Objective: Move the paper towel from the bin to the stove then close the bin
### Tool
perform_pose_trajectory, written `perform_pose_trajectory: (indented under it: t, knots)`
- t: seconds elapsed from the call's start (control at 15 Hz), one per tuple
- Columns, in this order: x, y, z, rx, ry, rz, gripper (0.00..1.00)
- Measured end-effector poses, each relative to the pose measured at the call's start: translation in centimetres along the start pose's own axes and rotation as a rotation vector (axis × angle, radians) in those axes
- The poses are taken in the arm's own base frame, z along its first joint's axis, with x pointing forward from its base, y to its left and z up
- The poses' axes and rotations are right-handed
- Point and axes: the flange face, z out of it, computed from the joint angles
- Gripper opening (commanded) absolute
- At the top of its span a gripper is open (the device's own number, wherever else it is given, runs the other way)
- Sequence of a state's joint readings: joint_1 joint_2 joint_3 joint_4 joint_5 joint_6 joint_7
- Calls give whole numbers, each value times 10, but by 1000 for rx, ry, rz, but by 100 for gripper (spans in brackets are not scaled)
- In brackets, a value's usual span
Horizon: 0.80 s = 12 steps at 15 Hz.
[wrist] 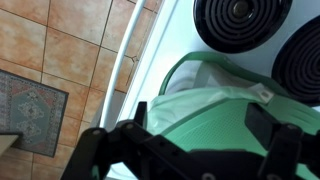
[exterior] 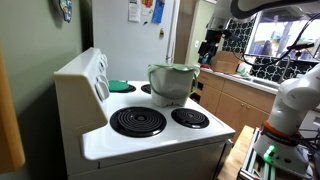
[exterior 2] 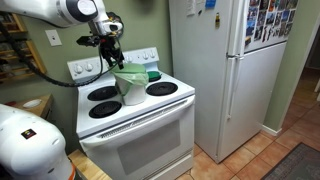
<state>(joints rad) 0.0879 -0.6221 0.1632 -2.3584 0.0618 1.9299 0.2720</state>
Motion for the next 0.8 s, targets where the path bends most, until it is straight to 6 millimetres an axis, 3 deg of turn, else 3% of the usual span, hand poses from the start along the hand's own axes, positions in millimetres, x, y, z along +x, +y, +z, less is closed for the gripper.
perform_pose_trajectory:
  t: [0.2, 0.4, 0.8]
  knots:
    - [-2, 23, -3, 53, 85, 111, 100]
    - [-10, 43, 7, 115, 142, 216, 100]
    - [-15, 50, 12, 126, 154, 246, 100]
